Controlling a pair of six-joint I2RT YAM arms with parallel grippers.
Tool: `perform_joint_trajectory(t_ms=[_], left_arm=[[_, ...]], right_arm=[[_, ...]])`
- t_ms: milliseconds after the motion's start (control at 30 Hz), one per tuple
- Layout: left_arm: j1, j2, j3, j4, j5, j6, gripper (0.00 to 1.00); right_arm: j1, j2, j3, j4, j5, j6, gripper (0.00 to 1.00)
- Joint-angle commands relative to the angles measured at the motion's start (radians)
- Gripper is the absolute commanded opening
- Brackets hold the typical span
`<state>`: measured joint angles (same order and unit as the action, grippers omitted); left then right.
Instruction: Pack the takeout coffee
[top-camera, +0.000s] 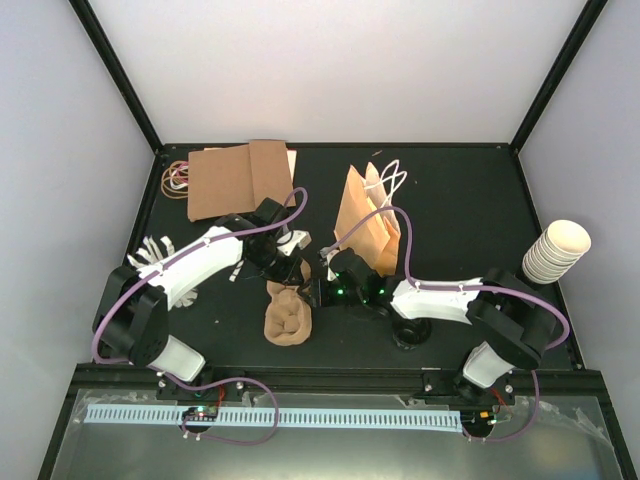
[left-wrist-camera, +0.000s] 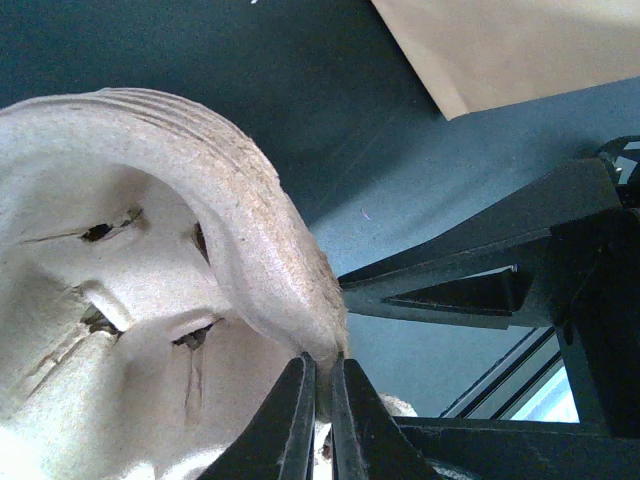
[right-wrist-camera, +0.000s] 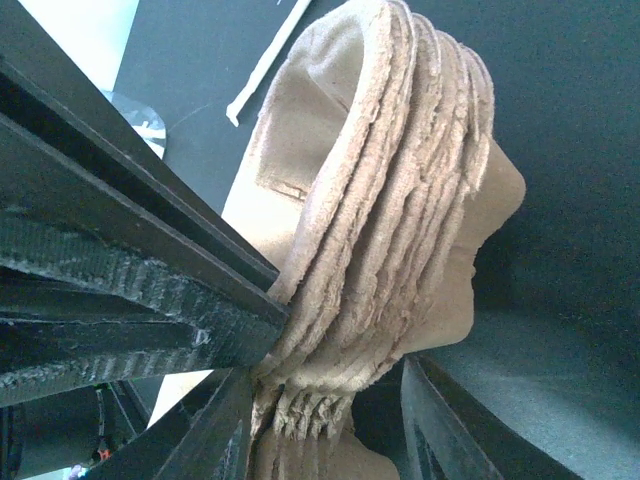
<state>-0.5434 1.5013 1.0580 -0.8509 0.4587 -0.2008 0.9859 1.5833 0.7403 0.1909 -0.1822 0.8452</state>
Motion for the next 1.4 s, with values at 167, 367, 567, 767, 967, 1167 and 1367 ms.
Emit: perform_joint_trajectory(t_ms=[167,367,567,767,967,1167,1367], left_arm=[[-0.001,-0.053,0.086,-0.056,0.024,0.011,0.02],[-0.002,-0.062,0.116,-0.093,-0.005,0.021,0.02],[-0.003,-0.067,0.134,-0.111,-0.019,0.022,0.02],[-0.003,-0.072,0.180,-0.170,-0.078,0.017,0.02],[-0.003,-0.121,0.304,-0.288,-0.127,0.020,0.02],[-0.002,-0.162,0.406,-0.356,-0.158,0.021,0.02],[-0.002,-0.188,0.427,-0.367,-0.185,0.011,0.02]], right_arm=[[-0.005,0.015,-0.035,0.015,0.029,0.032,0.44],[-0.004,0.005,-0.046,0.003,0.050,0.038,0.44],[-0.004,-0.004,-0.045,-0.007,0.056,0.028,0.44],[-0.005,-0.039,-0.030,-0.045,0.076,-0.004,0.47],[-0.004,-0.057,-0.022,-0.084,0.090,-0.028,0.48],[0.003,-0.050,-0.021,-0.079,0.061,-0.045,0.51],[0.032,-0.045,-0.019,-0.085,0.056,-0.041,0.52]])
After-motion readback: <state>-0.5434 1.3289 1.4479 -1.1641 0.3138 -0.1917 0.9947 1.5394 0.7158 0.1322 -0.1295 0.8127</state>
